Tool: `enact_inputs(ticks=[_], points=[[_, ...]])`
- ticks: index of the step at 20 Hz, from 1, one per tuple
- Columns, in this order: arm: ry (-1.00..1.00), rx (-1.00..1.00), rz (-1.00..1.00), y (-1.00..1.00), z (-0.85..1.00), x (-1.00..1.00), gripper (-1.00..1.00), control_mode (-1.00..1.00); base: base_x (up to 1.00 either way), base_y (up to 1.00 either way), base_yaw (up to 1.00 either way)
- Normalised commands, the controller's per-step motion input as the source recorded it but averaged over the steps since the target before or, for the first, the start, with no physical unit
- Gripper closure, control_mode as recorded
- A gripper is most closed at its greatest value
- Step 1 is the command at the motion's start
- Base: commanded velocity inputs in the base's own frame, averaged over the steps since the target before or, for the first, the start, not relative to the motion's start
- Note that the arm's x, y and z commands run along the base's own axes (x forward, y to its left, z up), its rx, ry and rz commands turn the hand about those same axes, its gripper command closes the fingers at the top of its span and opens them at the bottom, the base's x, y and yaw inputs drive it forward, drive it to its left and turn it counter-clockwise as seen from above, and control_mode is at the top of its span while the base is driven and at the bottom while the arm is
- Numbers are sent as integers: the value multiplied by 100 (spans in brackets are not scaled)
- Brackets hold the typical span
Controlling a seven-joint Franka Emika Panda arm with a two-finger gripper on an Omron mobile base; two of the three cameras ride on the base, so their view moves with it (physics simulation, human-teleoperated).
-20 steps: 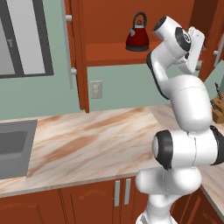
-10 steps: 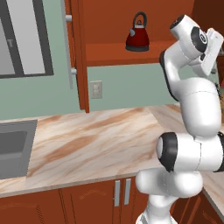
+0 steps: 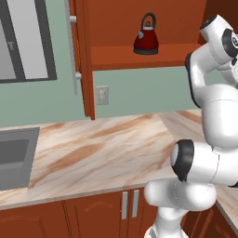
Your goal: Open the cabinet, pick the kettle from the cabinet, and place it in the sink.
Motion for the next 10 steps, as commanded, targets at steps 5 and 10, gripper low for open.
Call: enact_inputs(ticks=[5,10], points=[[0,0,1,-46,0,-29,-100,-100,0,0,0],[0,0,18,-24,0,-24,-100,-100,0,0,0]])
